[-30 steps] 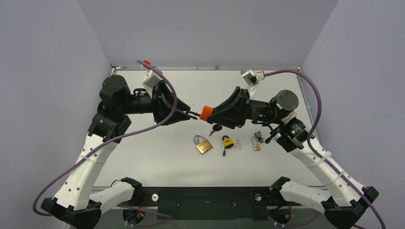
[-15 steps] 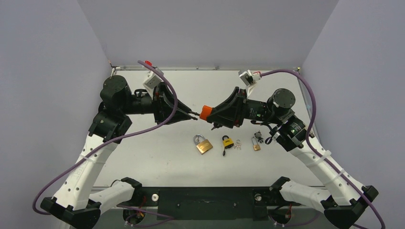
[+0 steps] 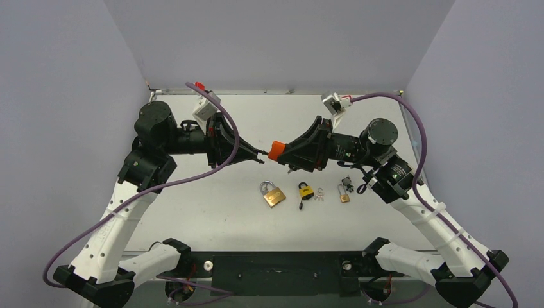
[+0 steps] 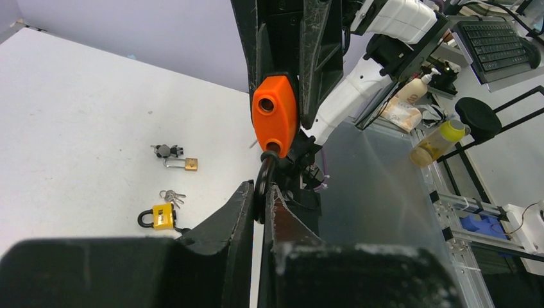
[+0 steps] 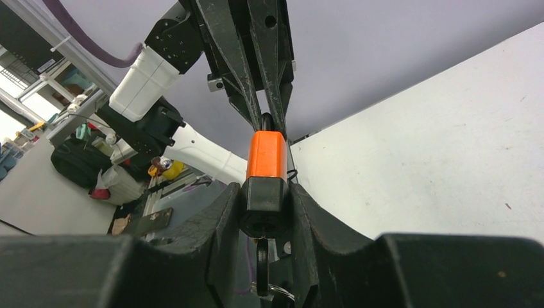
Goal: Lock with the key
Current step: Lock the lock.
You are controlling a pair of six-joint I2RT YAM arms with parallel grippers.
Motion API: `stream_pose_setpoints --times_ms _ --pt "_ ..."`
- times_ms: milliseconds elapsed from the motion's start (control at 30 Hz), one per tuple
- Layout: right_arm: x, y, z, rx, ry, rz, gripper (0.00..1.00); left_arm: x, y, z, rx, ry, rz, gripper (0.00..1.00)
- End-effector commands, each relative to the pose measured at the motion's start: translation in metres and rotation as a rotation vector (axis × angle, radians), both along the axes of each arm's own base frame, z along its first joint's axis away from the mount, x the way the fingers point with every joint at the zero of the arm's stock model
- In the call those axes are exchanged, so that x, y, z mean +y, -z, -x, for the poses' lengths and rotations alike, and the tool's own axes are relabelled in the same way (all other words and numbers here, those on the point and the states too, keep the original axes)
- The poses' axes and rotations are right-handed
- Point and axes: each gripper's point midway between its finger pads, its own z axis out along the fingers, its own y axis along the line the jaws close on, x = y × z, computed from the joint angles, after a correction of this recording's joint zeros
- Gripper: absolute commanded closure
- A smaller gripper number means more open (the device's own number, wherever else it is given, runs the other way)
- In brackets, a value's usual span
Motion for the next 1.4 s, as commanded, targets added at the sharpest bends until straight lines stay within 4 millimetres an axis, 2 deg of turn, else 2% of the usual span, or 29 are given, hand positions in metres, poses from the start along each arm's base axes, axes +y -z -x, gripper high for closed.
stream_pose_setpoints --times_ms 0,67,133,167,200,233,300,433,633,800,967,1067,1133,1367 --pt "0.000 -0.027 -0.004 -0.089 0.033 -0.050 1.00 0.000 -0.019 0.002 -0.060 -0.015 0.031 1.00" --pt "0.000 -0.022 -0.010 -0.080 0.057 -0.026 1.00 -0.001 -0.021 -0.003 -0.051 -0.040 0.047 1.00" --pt "0.000 -0.017 -0.016 -0.087 0.093 0.000 0.85 -0.002 -0.027 -0.008 -0.036 -0.072 0.082 1.00" --pt "-0.001 -0.016 -0.019 -0.101 0.109 0.008 0.68 -0.002 -0.026 -0.013 -0.021 -0.101 0.094 1.00" --pt "-0.003 -0.014 -0.025 -0.097 0.145 0.020 0.61 -0.003 -0.033 -0.014 -0.011 -0.107 0.125 1.00" --pt "-0.005 -0.014 -0.027 -0.111 0.166 0.025 0.47 -0.003 -0.031 -0.018 0.009 -0.125 0.136 1.00" --pt "-0.010 -0.016 -0.035 -0.121 0.226 0.026 0.35 -0.004 -0.039 -0.020 0.029 -0.139 0.185 1.00" --pt "-0.021 -0.021 -0.050 -0.148 0.340 0.023 0.24 -0.001 -0.057 -0.018 0.067 -0.157 0.282 1.00" --pt "-0.035 -0.027 -0.064 -0.177 0.450 0.017 0.23 0.004 -0.078 -0.015 0.088 -0.186 0.372 1.00" --pt "-0.043 -0.053 -0.054 -0.248 0.452 -0.054 0.22 0.007 -0.096 -0.005 0.076 -0.174 0.412 1.00" --pt "-0.032 -0.083 -0.031 -0.310 0.313 -0.155 0.22 0.010 -0.114 0.006 0.056 -0.160 0.455 1.00" --pt "-0.025 -0.089 -0.027 -0.327 0.263 -0.170 0.22 0.012 -0.124 0.009 0.065 -0.161 0.488 1.00" --pt "-0.020 -0.095 -0.017 -0.340 0.192 -0.189 0.22 0.014 -0.131 0.010 0.082 -0.166 0.512 1.00" --pt "-0.010 -0.103 -0.007 -0.337 0.085 -0.235 0.31 0.020 -0.150 0.015 0.095 -0.167 0.569 1.00"
